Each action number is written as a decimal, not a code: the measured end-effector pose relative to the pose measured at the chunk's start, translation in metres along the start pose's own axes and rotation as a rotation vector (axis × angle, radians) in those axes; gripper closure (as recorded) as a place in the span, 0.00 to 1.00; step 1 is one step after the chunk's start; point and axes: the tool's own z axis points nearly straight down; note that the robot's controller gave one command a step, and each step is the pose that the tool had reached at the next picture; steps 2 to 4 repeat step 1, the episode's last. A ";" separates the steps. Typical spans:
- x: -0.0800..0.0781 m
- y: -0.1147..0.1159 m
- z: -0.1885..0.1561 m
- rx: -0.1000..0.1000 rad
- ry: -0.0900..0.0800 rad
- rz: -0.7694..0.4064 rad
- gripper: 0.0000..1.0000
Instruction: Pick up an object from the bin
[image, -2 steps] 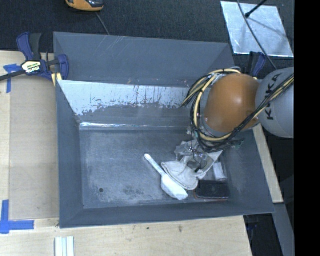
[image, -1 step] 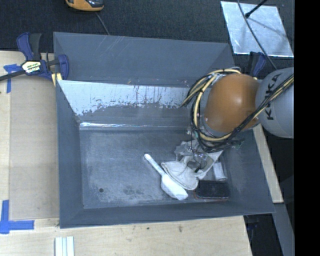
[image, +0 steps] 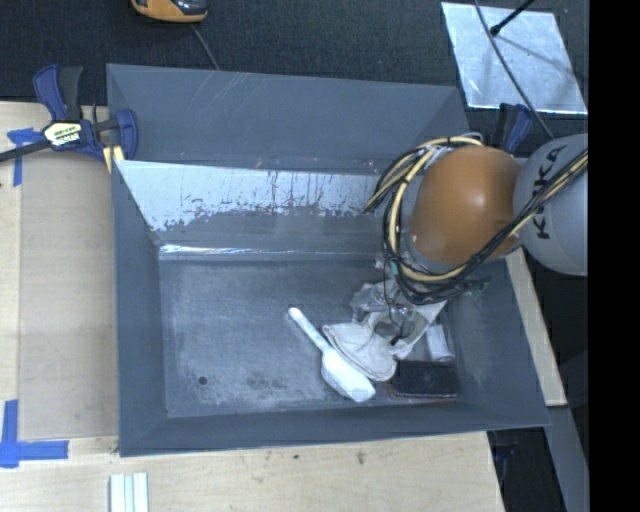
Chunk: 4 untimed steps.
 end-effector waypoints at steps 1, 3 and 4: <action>0.000 0.002 -0.020 -0.006 0.003 0.001 1.00; 0.000 0.002 -0.020 -0.006 0.003 0.001 1.00; 0.000 0.002 -0.020 -0.006 0.003 0.001 1.00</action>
Offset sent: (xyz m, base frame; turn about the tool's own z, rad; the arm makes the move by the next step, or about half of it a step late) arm 0.0001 0.0001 0.0119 0.0000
